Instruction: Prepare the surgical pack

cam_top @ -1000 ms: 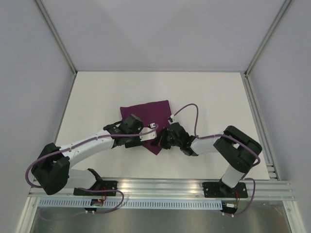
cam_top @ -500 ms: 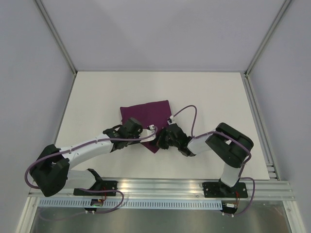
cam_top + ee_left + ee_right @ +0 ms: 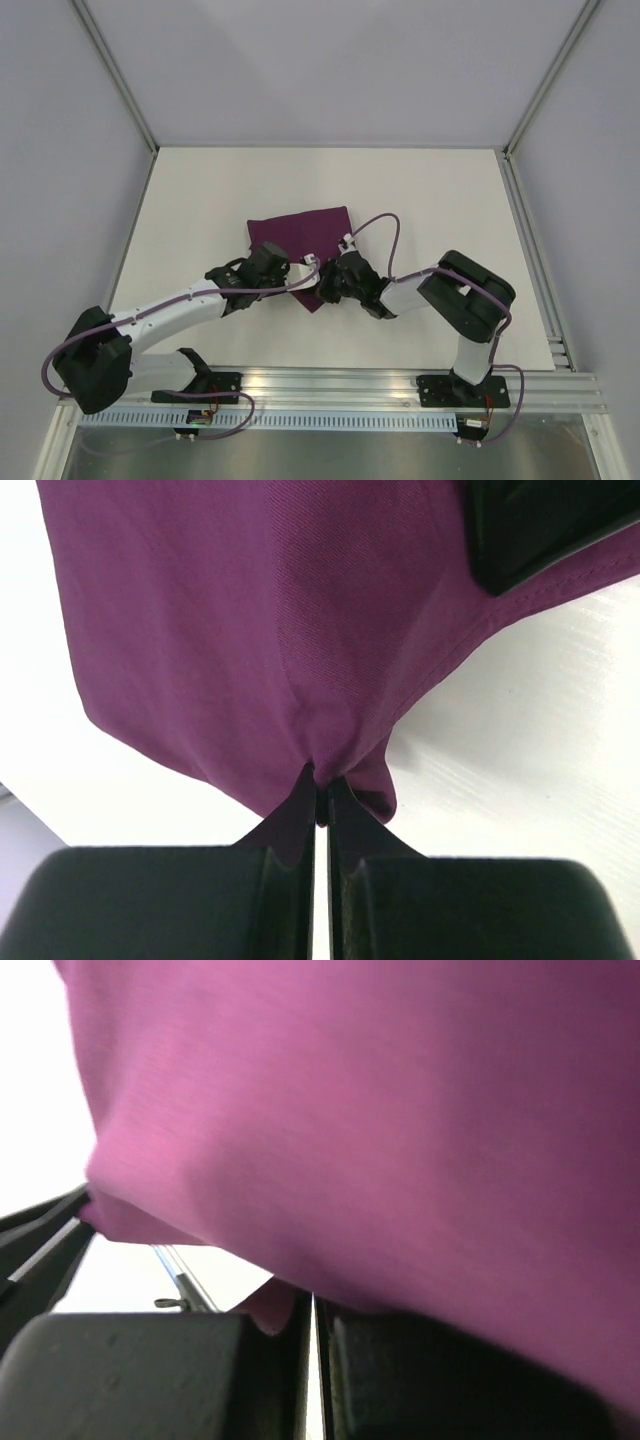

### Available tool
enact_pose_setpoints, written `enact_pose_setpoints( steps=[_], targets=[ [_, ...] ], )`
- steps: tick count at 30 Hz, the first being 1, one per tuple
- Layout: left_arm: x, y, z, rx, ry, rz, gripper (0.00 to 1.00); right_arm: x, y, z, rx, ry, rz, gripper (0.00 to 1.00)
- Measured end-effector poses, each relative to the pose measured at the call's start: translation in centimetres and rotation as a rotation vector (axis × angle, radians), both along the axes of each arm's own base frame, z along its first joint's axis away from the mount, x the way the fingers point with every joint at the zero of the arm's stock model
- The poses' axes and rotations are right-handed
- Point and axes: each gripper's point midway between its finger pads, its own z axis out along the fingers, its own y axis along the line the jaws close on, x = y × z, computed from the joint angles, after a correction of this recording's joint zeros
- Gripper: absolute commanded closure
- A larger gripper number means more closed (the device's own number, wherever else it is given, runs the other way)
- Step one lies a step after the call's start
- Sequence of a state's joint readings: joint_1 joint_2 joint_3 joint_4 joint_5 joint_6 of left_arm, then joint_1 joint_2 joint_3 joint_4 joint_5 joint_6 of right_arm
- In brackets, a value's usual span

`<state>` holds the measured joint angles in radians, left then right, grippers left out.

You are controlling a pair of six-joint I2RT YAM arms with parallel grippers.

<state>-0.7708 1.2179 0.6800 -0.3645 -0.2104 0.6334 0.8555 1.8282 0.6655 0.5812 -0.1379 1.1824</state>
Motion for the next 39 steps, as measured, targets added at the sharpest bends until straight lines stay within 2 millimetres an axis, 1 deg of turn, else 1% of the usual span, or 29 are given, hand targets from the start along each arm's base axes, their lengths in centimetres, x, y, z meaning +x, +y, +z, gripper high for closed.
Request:
enact_pose_setpoints(
  steps=[2,6,9,13,17,22,23,25,31,34,39],
  targets=[
    [-0.1,-0.1,0.3,-0.015,0.001,0.001,1.00,0.4,0.5,0.6,0.014,-0.012,0.002,0.99],
    [-0.3,-0.5,1.8,-0.071,-0.020,0.002,1.00,1.6,1.8,2.6,0.055,-0.052,-0.004,0.99],
    [-0.2,-0.5,2.2,-0.082,-0.029,0.004,1.00,2.9,3.1,3.8,0.081,-0.076,-0.006,0.99],
    [-0.2,-0.4,2.2,-0.080,-0.029,0.009,1.00,3.9,4.4,3.9,0.103,-0.085,-0.009,1.00],
    [-0.1,-0.3,2.2,-0.080,-0.029,0.012,1.00,4.4,4.8,4.2,0.131,-0.098,-0.026,1.00],
    [-0.1,-0.4,2.4,-0.088,-0.033,0.009,1.00,5.4,5.1,5.5,0.186,-0.139,-0.063,1.00],
    [-0.1,-0.4,2.4,-0.090,-0.034,0.009,1.00,5.6,5.2,5.7,0.197,-0.144,-0.073,0.99],
    [-0.1,-0.5,2.5,-0.091,-0.036,0.009,1.00,5.8,5.2,5.5,0.204,-0.148,-0.086,1.00],
    [0.1,-0.5,2.6,-0.094,-0.042,0.012,1.00,7.3,4.9,4.5,0.221,-0.167,-0.175,0.99],
    [0.1,-0.5,2.7,-0.097,-0.044,0.011,1.00,8.1,4.1,4.2,0.213,-0.194,-0.235,1.00],
    [0.2,-0.7,3.2,-0.112,-0.057,0.007,1.00,10.2,2.6,4.4,0.181,-0.262,-0.355,0.99]
  ],
)
